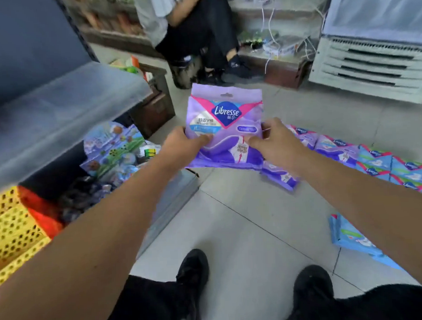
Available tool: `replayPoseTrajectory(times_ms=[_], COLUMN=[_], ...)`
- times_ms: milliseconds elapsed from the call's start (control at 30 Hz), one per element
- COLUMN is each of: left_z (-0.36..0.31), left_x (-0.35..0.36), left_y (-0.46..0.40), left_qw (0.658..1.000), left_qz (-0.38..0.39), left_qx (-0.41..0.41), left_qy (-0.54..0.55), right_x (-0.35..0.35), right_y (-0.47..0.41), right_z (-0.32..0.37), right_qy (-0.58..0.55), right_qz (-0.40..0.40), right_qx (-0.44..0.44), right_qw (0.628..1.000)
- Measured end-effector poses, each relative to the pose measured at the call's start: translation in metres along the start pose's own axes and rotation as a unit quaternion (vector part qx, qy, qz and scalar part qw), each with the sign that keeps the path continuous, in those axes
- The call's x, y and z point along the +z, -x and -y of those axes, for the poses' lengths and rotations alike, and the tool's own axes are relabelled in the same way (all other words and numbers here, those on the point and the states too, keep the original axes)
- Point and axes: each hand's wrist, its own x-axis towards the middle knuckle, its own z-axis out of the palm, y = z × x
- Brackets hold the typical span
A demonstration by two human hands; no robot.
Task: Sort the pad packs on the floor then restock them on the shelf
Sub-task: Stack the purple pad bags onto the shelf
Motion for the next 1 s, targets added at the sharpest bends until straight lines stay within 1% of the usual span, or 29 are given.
replayPoseTrajectory(times_ms=[133, 267, 333, 467, 633, 733, 900, 1000], left_z=[-0.021, -0.027, -0.021, 0.007, 0.061, 0.092, 0.137, 0.152], left_x=[-0.105, -0.199, -0.242, -0.316, -0.387, -0.42, -0.451, -0.461], left_y=[0.061, 0.123, 0.149, 0.191, 0.235, 0.25, 0.256, 0.254], left_qw=[0.996, 0.989, 0.982, 0.964, 0.945, 0.92, 0.879, 0.857], left_qz=[-0.065, -0.132, -0.177, -0.263, -0.325, -0.389, -0.473, -0.51], left_qx=[0.054, 0.069, 0.065, 0.025, -0.026, -0.036, -0.056, -0.064], left_qy=[-0.018, -0.015, 0.003, 0.011, -0.002, -0.008, 0.016, 0.022], right_x=[0.033, 0.079, 0.104, 0.162, 0.256, 0.309, 0.374, 0.399], right_y=[0.031, 0.06, 0.076, 0.103, 0.136, 0.148, 0.153, 0.153], right_z=[0.096, 0.187, 0.23, 0.297, 0.342, 0.362, 0.389, 0.402], right_qy=[-0.011, -0.039, -0.035, -0.018, -0.048, -0.092, -0.119, -0.118], right_qz=[0.033, 0.05, 0.075, 0.11, 0.17, 0.198, 0.24, 0.262], right_qx=[-0.093, -0.168, -0.205, -0.257, -0.293, -0.317, -0.358, -0.373], right_qw=[0.995, 0.984, 0.975, 0.96, 0.94, 0.923, 0.895, 0.882])
